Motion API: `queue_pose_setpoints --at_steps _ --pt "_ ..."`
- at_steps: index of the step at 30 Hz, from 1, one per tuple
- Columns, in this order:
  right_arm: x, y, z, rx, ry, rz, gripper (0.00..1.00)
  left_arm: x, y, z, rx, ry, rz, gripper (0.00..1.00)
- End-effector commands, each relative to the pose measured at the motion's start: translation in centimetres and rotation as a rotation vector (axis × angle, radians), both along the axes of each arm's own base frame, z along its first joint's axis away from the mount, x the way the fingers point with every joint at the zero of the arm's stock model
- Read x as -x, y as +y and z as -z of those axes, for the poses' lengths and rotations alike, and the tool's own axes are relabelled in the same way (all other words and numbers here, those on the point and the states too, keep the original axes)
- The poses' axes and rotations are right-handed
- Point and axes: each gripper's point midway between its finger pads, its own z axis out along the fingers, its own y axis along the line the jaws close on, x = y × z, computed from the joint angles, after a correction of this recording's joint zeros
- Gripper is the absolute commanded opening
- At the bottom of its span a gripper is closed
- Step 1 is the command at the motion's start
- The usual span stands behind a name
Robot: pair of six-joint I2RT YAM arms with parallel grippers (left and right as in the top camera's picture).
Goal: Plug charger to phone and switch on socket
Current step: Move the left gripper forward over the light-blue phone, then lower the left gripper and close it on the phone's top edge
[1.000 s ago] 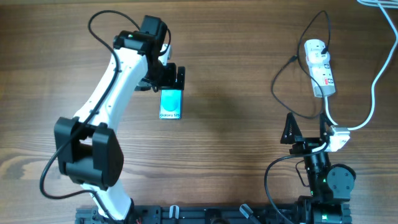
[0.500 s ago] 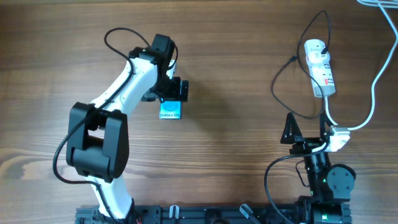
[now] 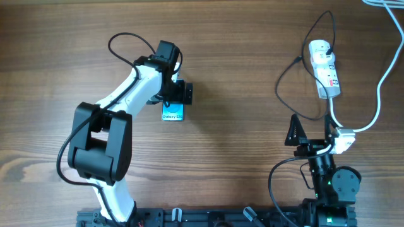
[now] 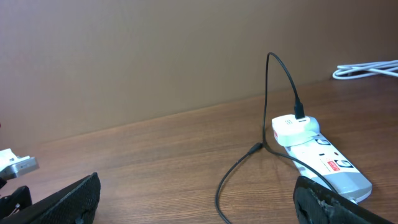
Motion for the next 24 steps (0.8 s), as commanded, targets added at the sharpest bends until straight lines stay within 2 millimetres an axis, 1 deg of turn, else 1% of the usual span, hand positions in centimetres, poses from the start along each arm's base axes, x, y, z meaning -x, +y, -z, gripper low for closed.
queue_pose_setpoints --at_steps 1,3,6,9,13,18,24 --pt "0.0 -0.2 -0.3 0.001 -0.013 0.012 1.0 0.5 0.6 1.3 -0.056 0.006 -0.019 1.0" --pt "0.0 -0.2 -0.3 0.001 -0.013 0.012 1.0 0.4 1.1 1.7 -0.079 -0.005 -0.059 1.0" --pt "0.0 -0.2 -0.3 0.001 -0.013 0.012 1.0 0.7 1.2 2.5 -0.077 -0.009 -0.071 1.0" --pt "0.0 -0.2 -0.3 0.001 -0.013 0.012 0.99 1.0 1.1 3.1 -0.075 -0.012 -0.068 1.0" --pt "0.0 -0.2 -0.3 0.001 -0.013 0.012 1.0 1.4 0.4 3.7 -0.069 -0.019 -0.048 1.0" --pt "0.0 -0.2 -0.3 0.001 -0.013 0.012 1.0 1.8 -0.7 3.8 -0.069 -0.02 -0.018 1.0" --pt "0.0 -0.2 -0.3 0.001 -0.013 0.012 1.0 1.7 -0.8 3.7 -0.067 -0.028 -0.015 1.0"
